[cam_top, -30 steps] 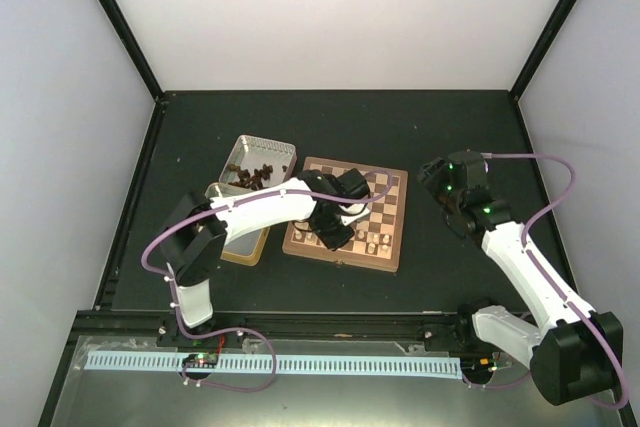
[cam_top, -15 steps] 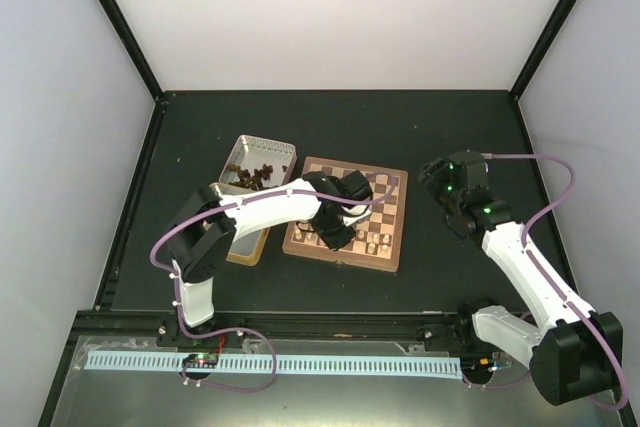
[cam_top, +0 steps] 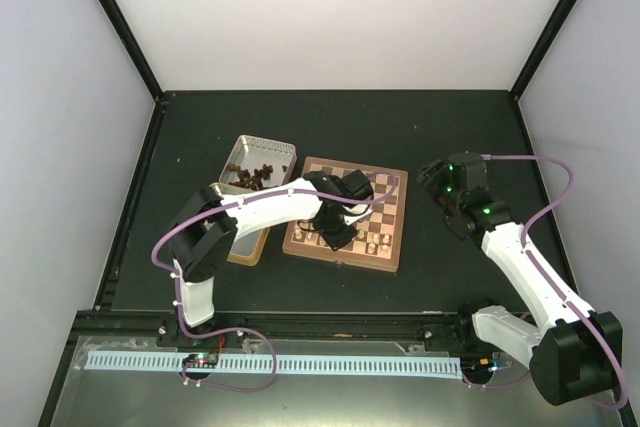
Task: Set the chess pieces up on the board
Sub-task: Place the chess piece on the chessboard, then pick up the chess piece from the storage box.
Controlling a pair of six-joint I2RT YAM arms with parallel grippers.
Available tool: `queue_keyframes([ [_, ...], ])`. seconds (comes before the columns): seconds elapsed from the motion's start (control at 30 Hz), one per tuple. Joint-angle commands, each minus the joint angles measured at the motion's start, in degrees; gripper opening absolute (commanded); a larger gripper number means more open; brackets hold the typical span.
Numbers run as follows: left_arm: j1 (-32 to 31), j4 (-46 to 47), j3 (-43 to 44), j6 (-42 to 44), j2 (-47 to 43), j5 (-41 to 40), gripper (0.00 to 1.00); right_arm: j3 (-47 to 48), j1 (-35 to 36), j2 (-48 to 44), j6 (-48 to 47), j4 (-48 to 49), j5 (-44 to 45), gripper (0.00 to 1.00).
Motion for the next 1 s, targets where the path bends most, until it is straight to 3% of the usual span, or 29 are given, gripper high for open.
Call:
queue_keyframes([
  [0.0,0.2,-1.5,4.2,-0.8,-3.9,0.7,0.43,-0.5,-0.4,-1.0,-0.4,1.2,-0.5,0.75],
  [0.17,3.2,-1.8,4.6,-3.7,-9.7,-0.3,0.48,-0.3,-0.4,-1.5,-0.5,1.4,-0.5,0.75],
  [0.3,8.0,-1.2,2.7,-10.0,-15.6,-8.4,0.53,-0.2,-0.5,-1.2,-1.8,2.6,-1.5,0.75],
  [0.6,28.2,0.9,-15.6,-20.7,-26.3,-18.6,0.57,1.9,-0.4,3.9,-4.5,4.5,-6.2,0.73],
  [0.8,34.4,-0.2,-22.7,-25.4,-23.2,-24.3,0.50,2.7,-0.4,7.4,-4.4,6.2,-8.4,0.70],
  [0.97,37.5,2.0,-24.1,-26.0,-19.0,-25.0,0.51,3.9,-0.4,9.8,-4.8,6.2,-10.0,0.69],
])
